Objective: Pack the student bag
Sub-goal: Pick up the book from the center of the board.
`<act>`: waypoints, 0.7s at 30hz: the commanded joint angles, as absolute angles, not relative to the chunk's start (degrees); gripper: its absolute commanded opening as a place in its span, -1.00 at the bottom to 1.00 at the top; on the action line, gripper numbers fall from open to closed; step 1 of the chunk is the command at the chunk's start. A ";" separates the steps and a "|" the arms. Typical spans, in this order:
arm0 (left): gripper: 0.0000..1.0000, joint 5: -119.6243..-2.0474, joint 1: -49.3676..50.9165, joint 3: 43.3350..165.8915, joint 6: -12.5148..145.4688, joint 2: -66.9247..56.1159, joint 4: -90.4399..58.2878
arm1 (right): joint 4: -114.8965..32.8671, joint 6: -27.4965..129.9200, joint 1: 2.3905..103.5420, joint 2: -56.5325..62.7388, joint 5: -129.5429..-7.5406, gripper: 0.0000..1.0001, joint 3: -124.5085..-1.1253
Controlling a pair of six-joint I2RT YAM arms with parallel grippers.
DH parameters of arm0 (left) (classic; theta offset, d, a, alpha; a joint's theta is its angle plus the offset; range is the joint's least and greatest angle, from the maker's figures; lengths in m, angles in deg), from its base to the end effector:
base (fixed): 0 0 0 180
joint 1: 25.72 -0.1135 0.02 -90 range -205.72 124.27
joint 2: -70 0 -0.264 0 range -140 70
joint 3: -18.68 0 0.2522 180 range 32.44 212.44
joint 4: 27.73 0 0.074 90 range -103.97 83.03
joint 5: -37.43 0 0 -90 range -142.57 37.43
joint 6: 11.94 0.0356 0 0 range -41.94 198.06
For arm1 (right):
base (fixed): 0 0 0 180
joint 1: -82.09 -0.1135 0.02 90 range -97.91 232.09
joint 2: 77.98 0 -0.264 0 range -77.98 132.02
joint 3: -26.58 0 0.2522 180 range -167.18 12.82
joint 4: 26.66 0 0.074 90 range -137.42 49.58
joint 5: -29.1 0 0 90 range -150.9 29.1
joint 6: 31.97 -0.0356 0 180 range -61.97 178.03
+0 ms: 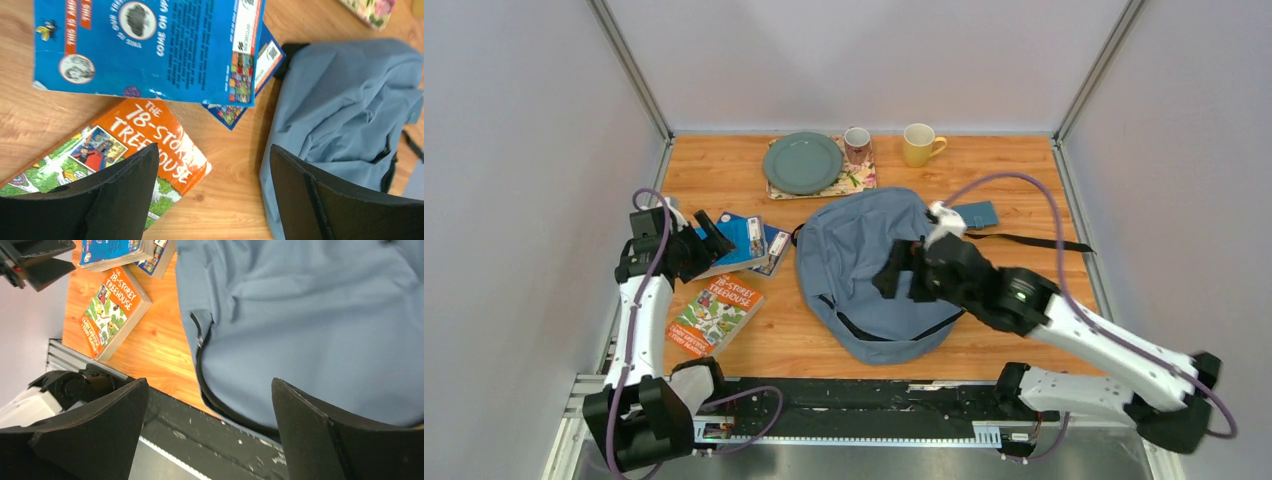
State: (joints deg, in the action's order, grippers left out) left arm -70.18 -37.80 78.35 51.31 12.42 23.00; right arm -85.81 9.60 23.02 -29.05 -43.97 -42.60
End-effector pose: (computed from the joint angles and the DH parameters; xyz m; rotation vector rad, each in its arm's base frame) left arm 0.1996 0.0317 0.2645 -0.6712 2.3301 -0.4885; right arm 0.0949 0.1381 0.3320 -0.0503 2.3064 0.6846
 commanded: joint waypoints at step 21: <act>0.77 -81.76 -62.63 70.24 49.40 0.40 -8.78 | -68.19 21.99 33.75 44.53 -76.11 0.94 -99.31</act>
